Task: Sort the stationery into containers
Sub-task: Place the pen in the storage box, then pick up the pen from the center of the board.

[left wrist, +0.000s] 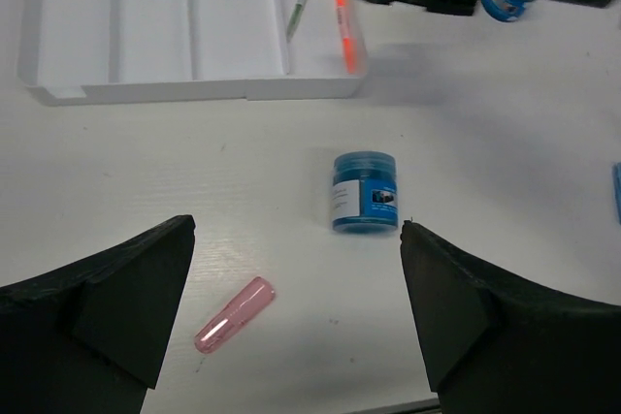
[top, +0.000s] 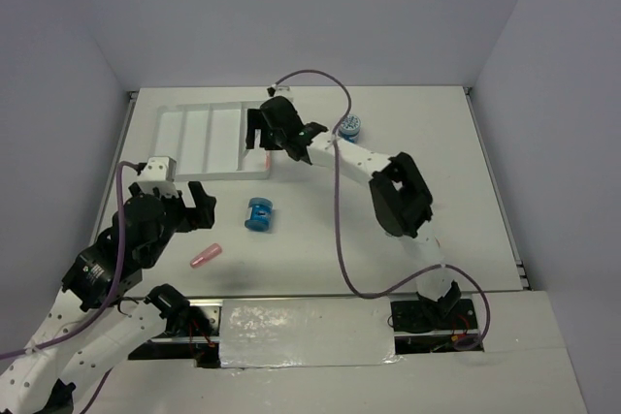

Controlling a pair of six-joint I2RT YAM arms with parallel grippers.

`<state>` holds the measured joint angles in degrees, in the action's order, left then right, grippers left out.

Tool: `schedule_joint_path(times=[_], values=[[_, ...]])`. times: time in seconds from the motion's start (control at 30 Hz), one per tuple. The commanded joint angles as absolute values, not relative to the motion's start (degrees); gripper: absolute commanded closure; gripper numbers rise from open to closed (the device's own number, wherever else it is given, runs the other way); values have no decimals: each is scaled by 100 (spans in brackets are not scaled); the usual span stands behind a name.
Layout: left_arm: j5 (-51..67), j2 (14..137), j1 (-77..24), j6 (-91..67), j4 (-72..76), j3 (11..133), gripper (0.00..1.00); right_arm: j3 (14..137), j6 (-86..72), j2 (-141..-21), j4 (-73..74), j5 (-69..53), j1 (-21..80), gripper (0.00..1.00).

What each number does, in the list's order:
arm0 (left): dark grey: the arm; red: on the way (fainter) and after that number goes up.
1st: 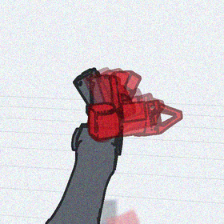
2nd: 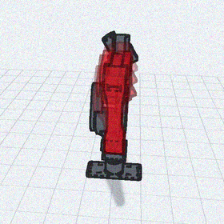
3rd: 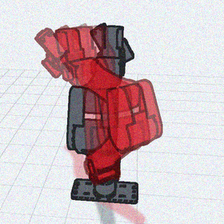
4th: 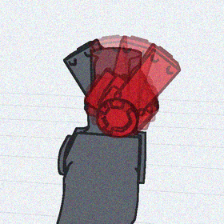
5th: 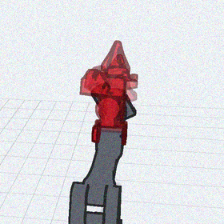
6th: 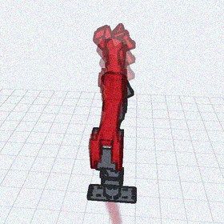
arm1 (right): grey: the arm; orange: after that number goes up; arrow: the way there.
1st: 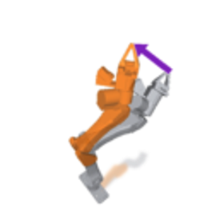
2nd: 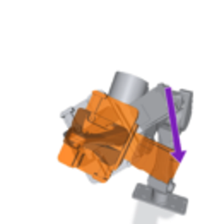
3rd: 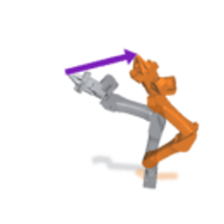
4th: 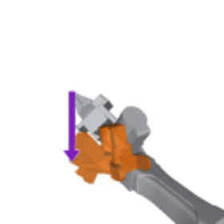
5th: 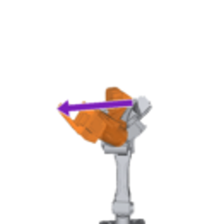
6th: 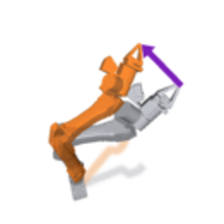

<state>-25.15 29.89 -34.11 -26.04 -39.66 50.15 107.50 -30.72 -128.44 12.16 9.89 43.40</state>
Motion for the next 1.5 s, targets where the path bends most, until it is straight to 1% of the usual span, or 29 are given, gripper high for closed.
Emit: schedule_joint_path(times=[0.0,0.03,0.13,0.17,0.2,0.27,0.33,0.4,0.47,0.67,0.8,0.97,1.1,1.27,1.47], values=[[-3312,2971,-3401,-2891,-4191,5203,1,10294,-2822,-10817,1175,1370,4648,2],[-3583,2988,-3401,-3031,-4262,5238,1,10188,-2778,-10523,1308,1406,4702,0],[-3866,3050,-3401,-3225,-4446,5308,1,9792,-2672,-9354,1809,1406,5027,0],[-4033,3076,-3393,-3278,-4499,5335,1,9669,-2620,-8803,1871,1406,5106,0],[-4112,3154,-3393,-3339,-4552,5352,1,9442,-2610,-8528,1959,1380,5202,0],[-4297,3243,-3393,-3480,-4710,5449,1,9195,-2689,-7844,1995,1179,5370,0],[-4359,3410,-3384,-3577,-4807,5545,1,8887,-2847,-7255,1908,644,5414,0],[-4290,3585,-3384,-3682,-4817,5625,1,8684,-2857,-6954,1733,153,5440,0],[-4149,3682,-3384,-3709,-4633,5643,1,8727,-2778,-6707,1723,27,5484,0],[-3973,4042,-3375,-4244,-4447,5538,1,9263,-2435,-6793,2320,123,5484,0],[-3956,4350,-3375,-5069,-4648,5108,1,9457,-2321,-6882,2505,-139,5493,0],[-3744,4790,-3375,-5923,-4983,4686,1,9158,-2355,-6671,2197,-395,5493,0],[-3551,4895,-3340,-6170,-4738,3895,1,9316,-2426,-6715,2311,-545,5493,0],[-3331,5045,-3006,-6644,-4377,3262,1,8763,-2505,-6249,1934,-764,5484,0],[-3016,5466,-2593,-7671,-4508,3111,1,9149,-2549,-6530,2250,-843,5484,0]])
